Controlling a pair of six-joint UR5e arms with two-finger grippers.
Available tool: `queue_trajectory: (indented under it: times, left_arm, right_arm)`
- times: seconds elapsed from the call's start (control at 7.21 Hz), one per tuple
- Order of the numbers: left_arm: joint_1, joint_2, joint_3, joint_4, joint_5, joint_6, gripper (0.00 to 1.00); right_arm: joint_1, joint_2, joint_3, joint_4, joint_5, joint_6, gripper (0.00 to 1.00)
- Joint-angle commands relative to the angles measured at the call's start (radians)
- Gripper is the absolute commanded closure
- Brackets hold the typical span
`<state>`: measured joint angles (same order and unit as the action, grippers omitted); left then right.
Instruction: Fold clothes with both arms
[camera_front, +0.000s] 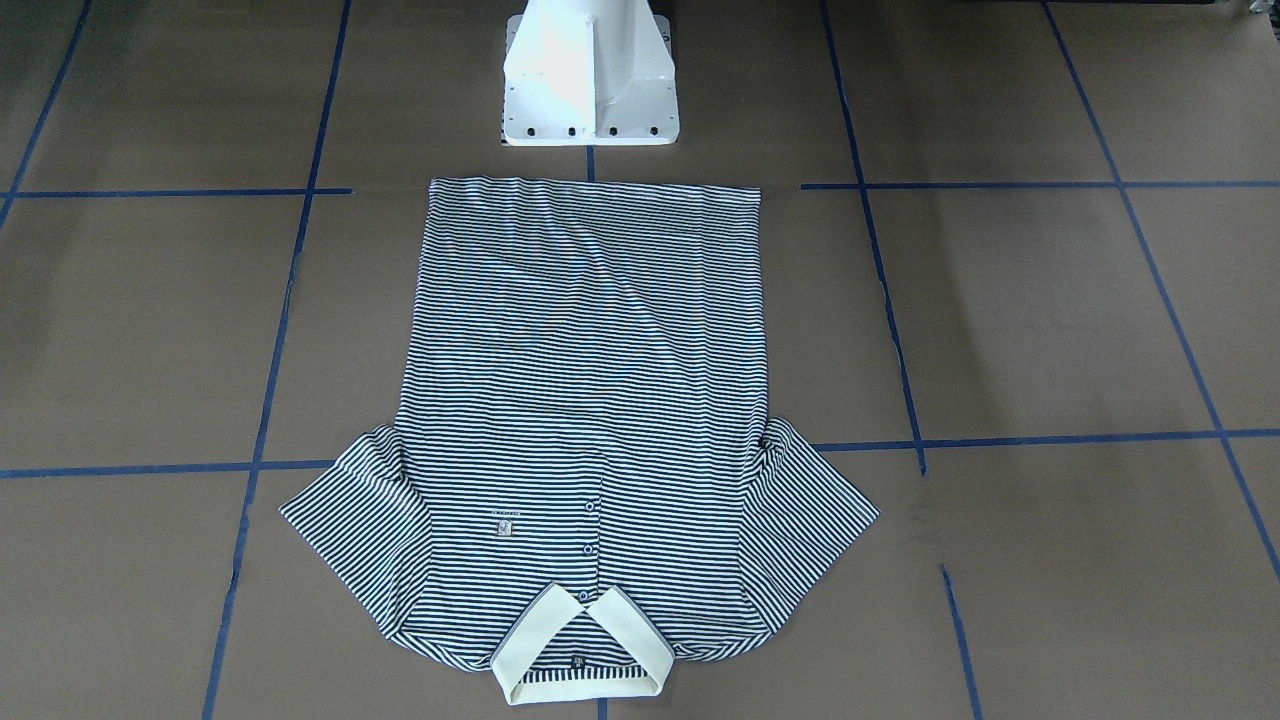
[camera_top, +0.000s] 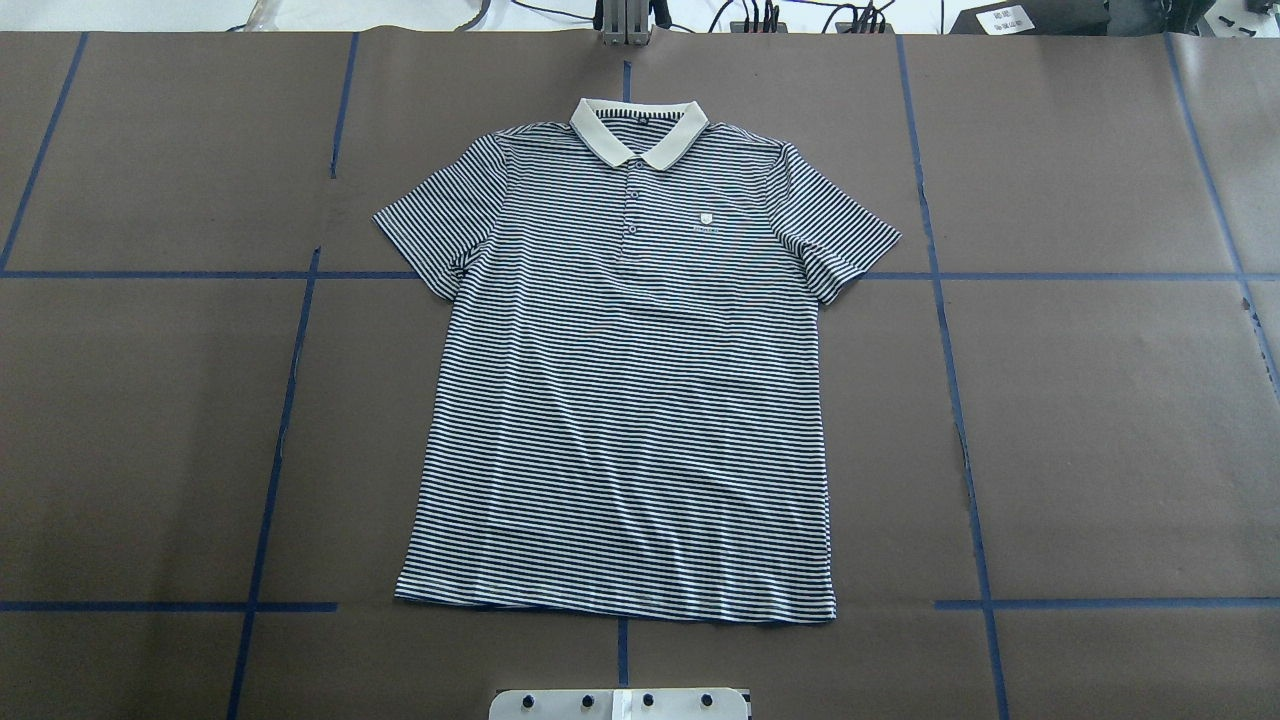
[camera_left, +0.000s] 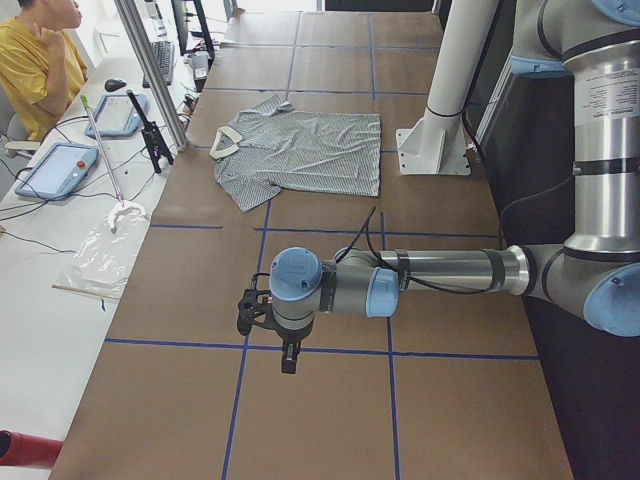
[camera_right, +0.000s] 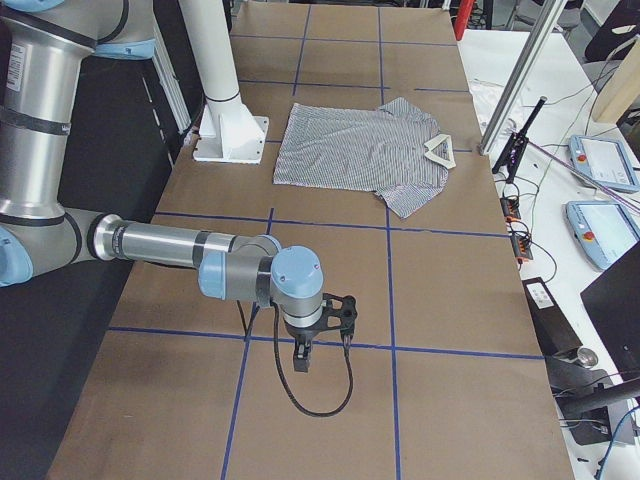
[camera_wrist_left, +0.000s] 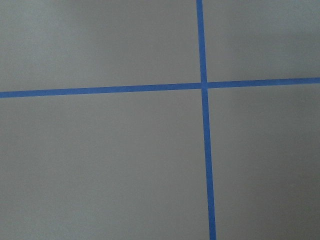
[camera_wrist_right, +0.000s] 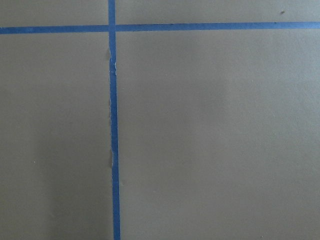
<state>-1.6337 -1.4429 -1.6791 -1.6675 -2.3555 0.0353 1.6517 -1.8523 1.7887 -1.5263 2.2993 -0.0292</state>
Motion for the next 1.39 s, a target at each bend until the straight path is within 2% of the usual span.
queue_trajectory:
  times: [0.0,0.28,0.42,0.56,0.69,0.83,0.97,1.11,1.25]
  left_arm:
    - [0.0,0.004,-0.001,-0.003,0.004,0.005,0.0]
    - [0.005,0.004,0.001,-0.009,0.004,0.012,0.0]
    - [0.006,0.006,-0.001,-0.074,0.002,0.023,0.0]
    - [0.006,0.003,0.012,-0.197,-0.004,0.02,0.0]
    - [0.005,0.003,0.001,-0.336,-0.011,0.025,0.0]
    - [0.005,-0.01,0.012,-0.495,-0.001,0.017,0.0]
    - [0.008,-0.133,0.116,-0.684,0.002,0.015,0.0]
    - [0.008,-0.161,0.171,-0.746,-0.007,0.014,0.0]
    - [0.011,-0.181,0.177,-0.752,-0.008,0.014,0.0]
  right_arm:
    - [-0.001,-0.004,0.023,0.0,0.002,0.0,0.0]
    - [-0.001,-0.001,0.04,0.0,0.002,0.0,0.0]
    - [-0.001,0.005,0.082,0.0,0.003,0.006,0.0]
    - [-0.004,0.037,0.119,0.044,0.018,0.011,0.0]
    - [-0.009,0.086,0.097,0.175,0.008,0.012,0.0]
    - [-0.007,0.117,0.034,0.277,0.02,0.015,0.0]
    - [-0.009,0.123,-0.012,0.32,0.053,0.015,0.0]
    - [-0.009,0.142,-0.056,0.34,0.127,0.014,0.0]
    - [-0.01,0.172,-0.089,0.398,0.156,0.014,0.0]
